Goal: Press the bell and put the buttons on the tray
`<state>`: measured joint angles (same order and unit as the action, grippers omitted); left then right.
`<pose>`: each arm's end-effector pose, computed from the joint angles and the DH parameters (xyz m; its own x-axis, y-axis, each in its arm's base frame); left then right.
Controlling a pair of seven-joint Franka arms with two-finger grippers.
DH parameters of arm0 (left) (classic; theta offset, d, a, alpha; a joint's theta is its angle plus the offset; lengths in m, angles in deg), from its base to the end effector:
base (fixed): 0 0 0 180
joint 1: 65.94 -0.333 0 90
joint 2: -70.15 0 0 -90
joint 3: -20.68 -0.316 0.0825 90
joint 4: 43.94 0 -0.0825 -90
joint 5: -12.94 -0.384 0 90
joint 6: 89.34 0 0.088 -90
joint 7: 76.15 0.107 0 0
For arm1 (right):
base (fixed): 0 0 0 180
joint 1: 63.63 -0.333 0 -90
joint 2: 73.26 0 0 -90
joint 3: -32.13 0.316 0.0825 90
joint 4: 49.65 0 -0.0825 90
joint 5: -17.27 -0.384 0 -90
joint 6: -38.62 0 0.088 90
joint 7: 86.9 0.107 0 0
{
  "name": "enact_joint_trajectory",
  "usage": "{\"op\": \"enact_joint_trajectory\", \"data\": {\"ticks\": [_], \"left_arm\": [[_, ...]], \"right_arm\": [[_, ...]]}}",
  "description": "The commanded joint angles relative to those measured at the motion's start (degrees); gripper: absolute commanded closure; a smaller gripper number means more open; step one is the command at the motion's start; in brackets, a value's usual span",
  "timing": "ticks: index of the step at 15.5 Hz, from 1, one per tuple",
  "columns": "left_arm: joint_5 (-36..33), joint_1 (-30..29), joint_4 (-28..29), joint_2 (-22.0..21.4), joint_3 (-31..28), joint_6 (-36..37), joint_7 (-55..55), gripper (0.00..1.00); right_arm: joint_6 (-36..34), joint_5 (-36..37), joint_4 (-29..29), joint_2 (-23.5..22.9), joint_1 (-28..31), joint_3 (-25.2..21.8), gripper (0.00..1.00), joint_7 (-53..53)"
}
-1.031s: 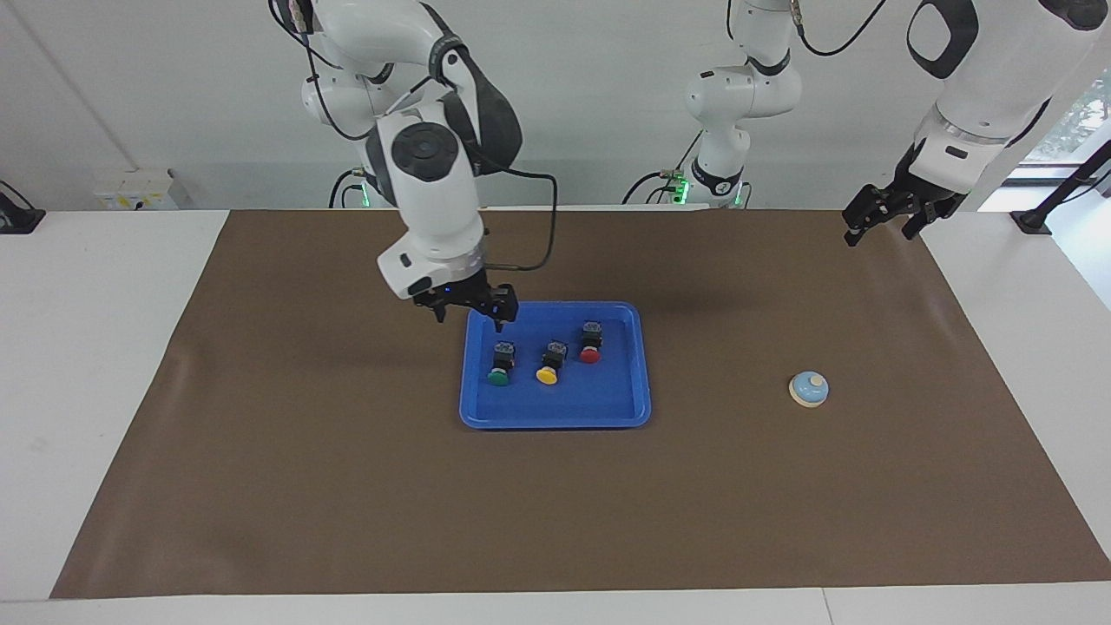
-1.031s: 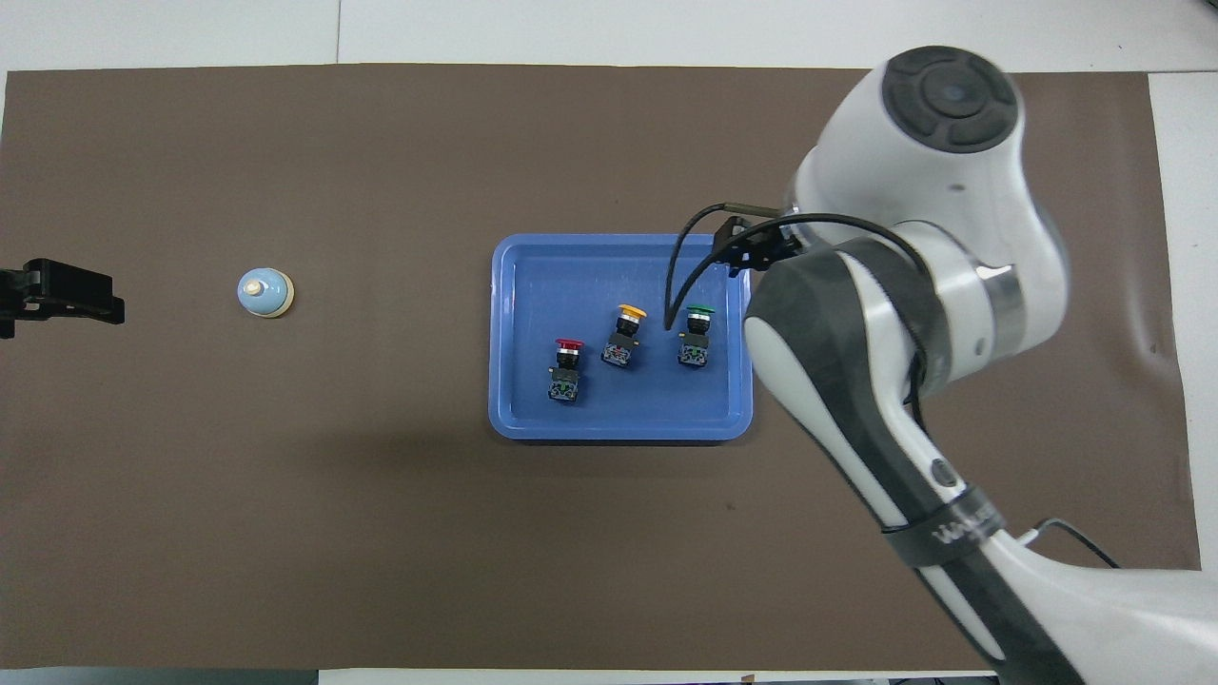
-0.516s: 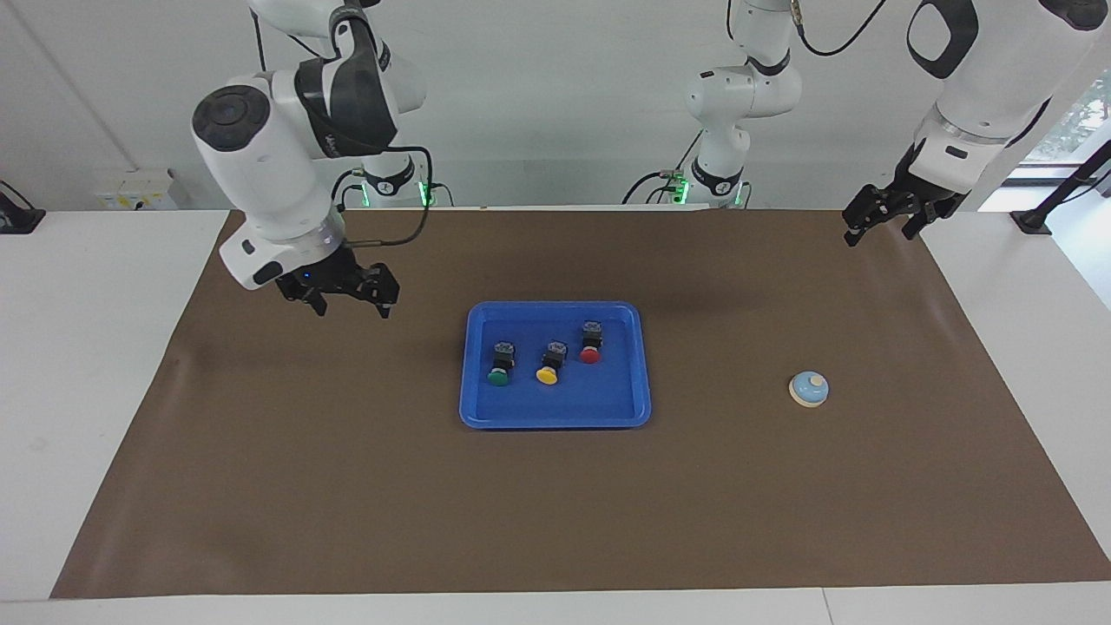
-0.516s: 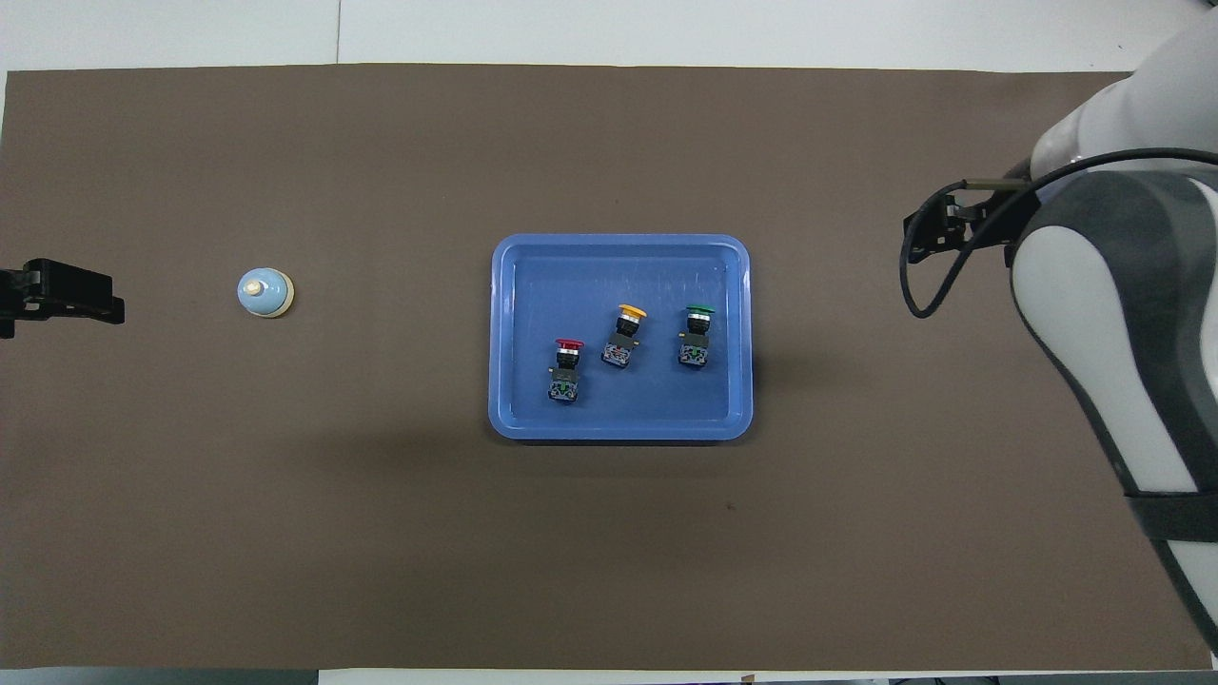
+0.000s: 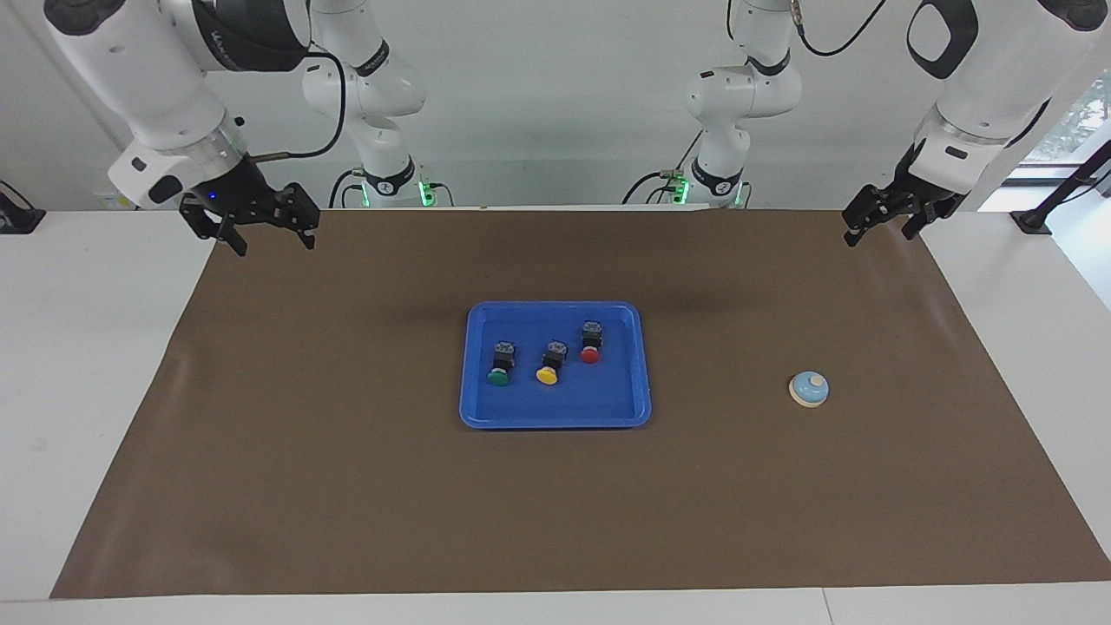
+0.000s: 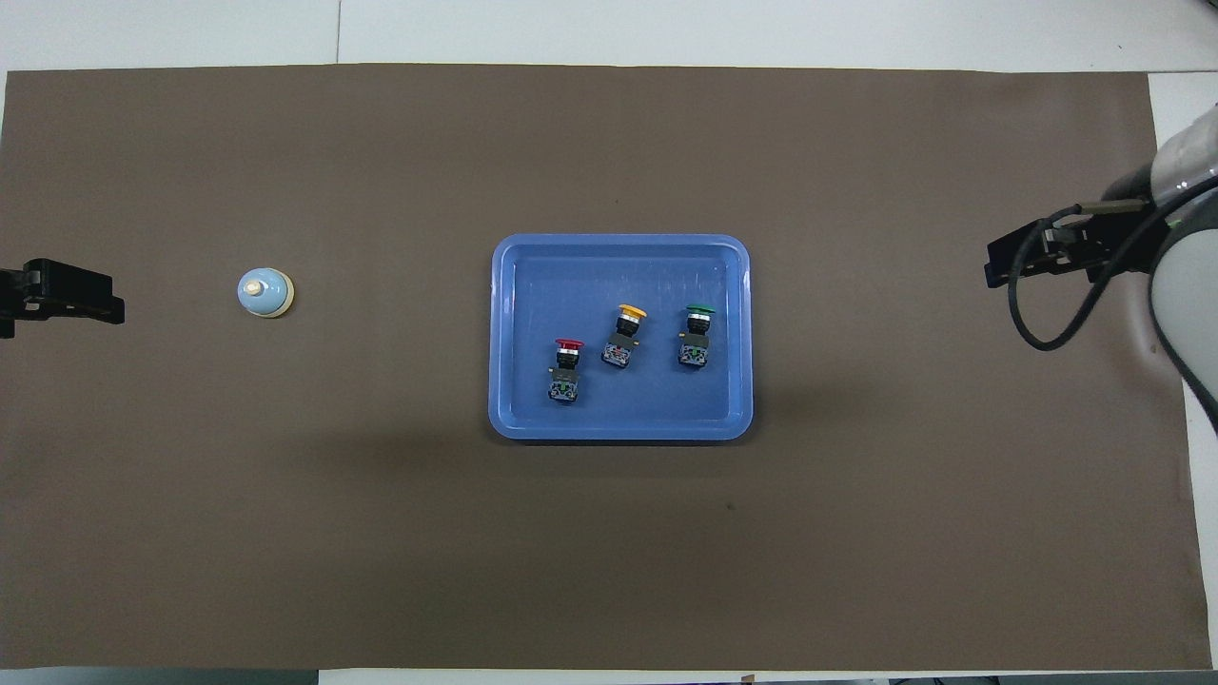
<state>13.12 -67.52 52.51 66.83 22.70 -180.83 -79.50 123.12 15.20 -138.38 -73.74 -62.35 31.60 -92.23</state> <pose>0.5369 -0.0050 0.6052 0.9983 0.0510 -0.0287 0.0510 -0.9987 -0.0006 0.5467 -0.0131 0.6223 0.9948 0.0649 -0.0783 0.0616 -0.9972 -0.0435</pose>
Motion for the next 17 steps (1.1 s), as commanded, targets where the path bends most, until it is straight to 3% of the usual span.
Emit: {"op": "enact_joint_trajectory", "data": {"ticks": [1,3,4,5,7,14,17], "left_arm": [[-0.1,0.7,2.3,-1.4,-0.1,-1.8,0.1,0.07],[-0.1,0.7,2.9,-0.7,0.0,-3.7,0.1,0.49],[-0.1,0.7,3.0,0.3,-0.1,-4.8,0.1,0.78],[-0.1,0.7,3.0,1.6,-0.1,-6.1,0.0,1.00],[0.0,0.6,3.7,3.9,-0.1,-10.0,-0.2,1.00],[0.0,0.3,3.7,18.0,-0.1,-24.9,-0.3,1.00],[0.0,0.1,5.1,19.9,0.0,-28.5,-0.1,1.00]], "right_arm": [[-1.2,2.1,-1.3,2.6,0.7,0.6,0.00,-1.3],[-0.8,3.1,-1.1,2.9,0.7,0.6,0.00,-1.2],[-0.5,3.2,-0.9,2.9,0.7,0.6,0.00,-0.9],[0.2,3.3,-0.9,2.9,0.7,0.6,0.00,-0.8],[0.5,3.2,-0.9,2.9,0.7,0.4,0.00,-0.8],[0.4,3.0,-1.0,3.0,0.8,0.4,0.00,-0.6],[-0.1,3.1,-1.8,3.7,0.7,0.4,0.00,-0.6]]}}
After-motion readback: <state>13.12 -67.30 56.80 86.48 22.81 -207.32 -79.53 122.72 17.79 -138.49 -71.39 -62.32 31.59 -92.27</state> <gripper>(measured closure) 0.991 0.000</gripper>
